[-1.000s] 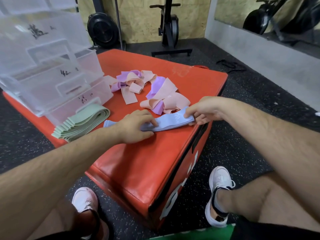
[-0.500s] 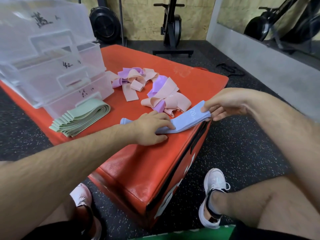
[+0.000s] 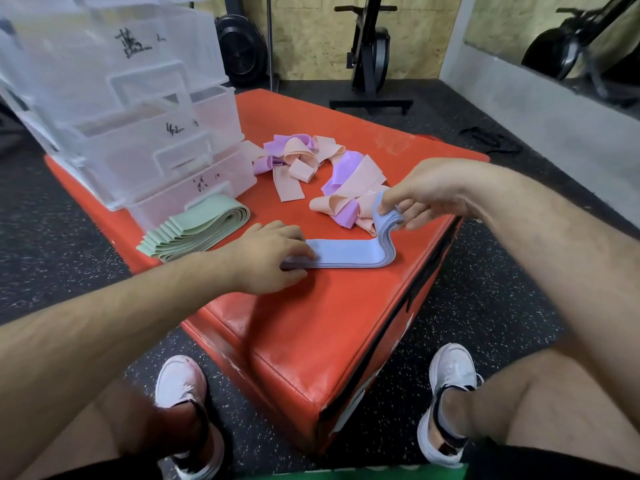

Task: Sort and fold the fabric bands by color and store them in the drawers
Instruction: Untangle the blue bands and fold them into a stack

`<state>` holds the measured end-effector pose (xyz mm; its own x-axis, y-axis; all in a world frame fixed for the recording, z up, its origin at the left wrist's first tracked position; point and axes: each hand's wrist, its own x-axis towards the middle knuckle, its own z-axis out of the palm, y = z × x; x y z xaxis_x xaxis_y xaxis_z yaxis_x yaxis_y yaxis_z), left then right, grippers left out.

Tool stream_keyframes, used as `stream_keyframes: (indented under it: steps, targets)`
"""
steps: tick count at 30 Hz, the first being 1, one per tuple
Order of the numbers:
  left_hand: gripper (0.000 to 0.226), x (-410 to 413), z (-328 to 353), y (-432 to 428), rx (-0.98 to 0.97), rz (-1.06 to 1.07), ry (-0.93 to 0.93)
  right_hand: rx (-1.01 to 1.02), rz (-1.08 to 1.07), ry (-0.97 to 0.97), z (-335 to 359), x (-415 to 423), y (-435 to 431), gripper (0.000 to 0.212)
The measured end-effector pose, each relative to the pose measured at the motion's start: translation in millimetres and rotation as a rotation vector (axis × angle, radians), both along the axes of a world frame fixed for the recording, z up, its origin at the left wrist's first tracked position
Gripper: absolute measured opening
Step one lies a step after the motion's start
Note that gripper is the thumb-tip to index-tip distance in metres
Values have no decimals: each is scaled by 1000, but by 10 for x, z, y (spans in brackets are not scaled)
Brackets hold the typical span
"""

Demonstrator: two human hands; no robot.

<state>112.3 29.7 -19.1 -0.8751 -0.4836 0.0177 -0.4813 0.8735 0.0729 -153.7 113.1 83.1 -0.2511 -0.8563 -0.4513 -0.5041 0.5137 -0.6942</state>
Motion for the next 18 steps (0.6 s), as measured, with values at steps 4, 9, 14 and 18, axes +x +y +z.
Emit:
stream_keyframes:
  steps: [4,9,14,18]
  targets:
    - [45,98,-33,-20,117,25,98,-26,34,-2,-9,233,-137,18]
    - [25,138,22,-42,196,163,167,5,118,-14,-110,622,-344,13]
    - [30,213,-14,-63,505,163,413,21,153,14,-265,990,-545,19]
    - [26,263,-31,-122,620,266,572,38,189,0,-353,1180,-641,30]
